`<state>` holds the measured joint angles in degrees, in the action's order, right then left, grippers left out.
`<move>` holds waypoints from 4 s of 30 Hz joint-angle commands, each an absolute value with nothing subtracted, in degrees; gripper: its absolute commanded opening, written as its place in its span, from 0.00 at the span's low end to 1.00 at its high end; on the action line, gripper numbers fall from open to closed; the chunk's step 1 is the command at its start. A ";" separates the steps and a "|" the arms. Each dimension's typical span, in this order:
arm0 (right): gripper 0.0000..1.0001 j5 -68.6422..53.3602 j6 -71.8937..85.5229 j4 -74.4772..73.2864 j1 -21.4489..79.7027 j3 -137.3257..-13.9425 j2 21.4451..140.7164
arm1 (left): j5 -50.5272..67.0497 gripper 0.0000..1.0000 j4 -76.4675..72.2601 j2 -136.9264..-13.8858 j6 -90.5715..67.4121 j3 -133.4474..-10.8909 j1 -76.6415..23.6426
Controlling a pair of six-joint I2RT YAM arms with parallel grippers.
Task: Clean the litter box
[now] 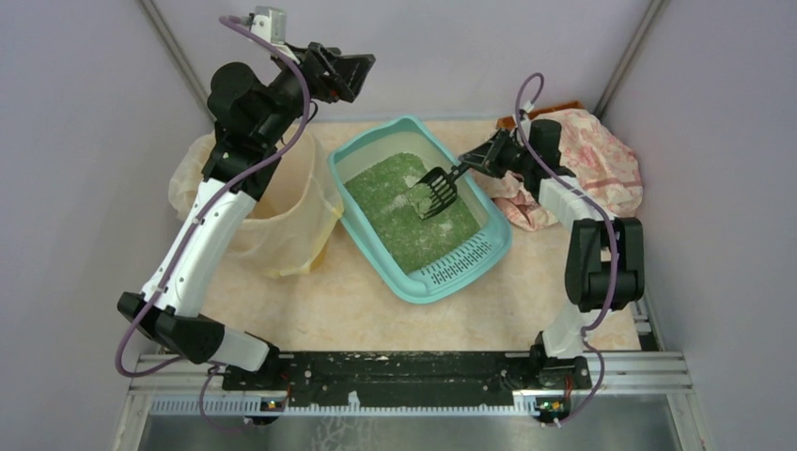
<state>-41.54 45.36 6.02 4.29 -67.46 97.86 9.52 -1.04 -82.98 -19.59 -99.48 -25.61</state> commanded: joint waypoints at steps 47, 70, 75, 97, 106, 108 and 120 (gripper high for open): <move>0.00 -51.18 64.51 33.09 2.40 -66.24 102.66 | 9.51 0.94 -1.14 -81.86 -18.56 -101.11 -25.16; 0.00 -40.74 66.98 14.02 9.09 -87.17 101.67 | 8.17 0.96 -0.70 -83.24 -16.08 -102.71 -25.12; 0.00 -40.82 68.51 12.97 13.07 -94.30 104.84 | 8.26 0.96 -0.72 -83.06 -16.39 -102.48 -25.13; 0.00 -48.20 71.54 7.65 31.71 -138.37 129.89 | 8.10 0.96 2.47 -77.84 -15.31 -99.91 -25.13; 0.00 -49.21 72.56 12.16 35.14 -142.65 135.08 | 7.35 0.96 5.61 -77.28 -13.97 -101.48 -25.13; 0.00 -49.02 72.06 13.38 35.37 -142.97 135.77 | 7.01 0.96 5.98 -77.23 -13.61 -101.68 -25.09; 0.00 -47.29 56.04 15.47 36.30 -143.13 137.12 | 7.09 0.96 7.10 -78.68 -12.48 -102.60 -25.06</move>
<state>-47.27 63.96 10.72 35.35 -139.70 136.25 7.07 6.66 -78.04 -13.54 -100.60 -25.34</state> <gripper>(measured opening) 0.150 0.961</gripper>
